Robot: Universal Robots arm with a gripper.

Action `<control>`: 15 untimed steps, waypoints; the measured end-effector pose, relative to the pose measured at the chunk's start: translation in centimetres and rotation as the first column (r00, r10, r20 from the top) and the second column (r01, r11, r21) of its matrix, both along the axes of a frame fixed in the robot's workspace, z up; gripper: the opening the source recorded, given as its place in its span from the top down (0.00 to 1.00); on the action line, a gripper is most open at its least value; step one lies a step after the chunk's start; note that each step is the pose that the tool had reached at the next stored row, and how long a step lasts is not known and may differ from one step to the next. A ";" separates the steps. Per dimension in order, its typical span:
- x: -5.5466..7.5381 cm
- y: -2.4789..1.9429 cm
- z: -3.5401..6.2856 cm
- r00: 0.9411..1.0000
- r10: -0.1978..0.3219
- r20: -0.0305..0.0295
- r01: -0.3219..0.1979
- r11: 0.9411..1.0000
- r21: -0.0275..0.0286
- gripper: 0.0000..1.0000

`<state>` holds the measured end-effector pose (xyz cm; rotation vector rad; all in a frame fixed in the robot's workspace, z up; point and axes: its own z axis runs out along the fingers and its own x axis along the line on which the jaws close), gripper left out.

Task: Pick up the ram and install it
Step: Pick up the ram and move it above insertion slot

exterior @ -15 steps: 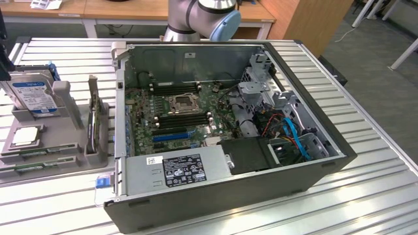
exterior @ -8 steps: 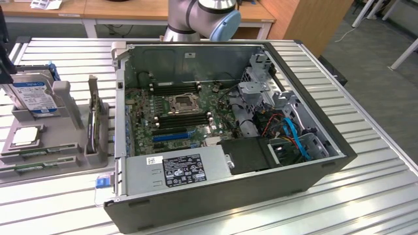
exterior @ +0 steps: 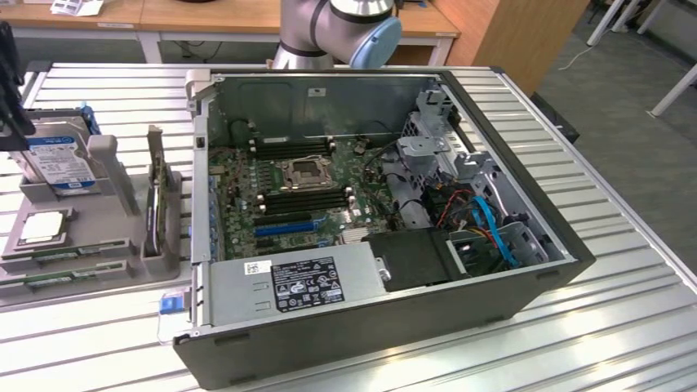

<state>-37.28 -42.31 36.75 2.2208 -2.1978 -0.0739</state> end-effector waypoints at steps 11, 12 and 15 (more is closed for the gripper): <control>0.0 0.00 -1.55 1.000 0.000 0.000 0.000 1.000 0.000 0.71; 0.0 0.00 -1.66 1.000 0.000 0.000 0.000 1.000 0.000 0.71; 0.0 0.00 -2.04 1.000 0.000 0.000 0.000 1.000 0.000 0.71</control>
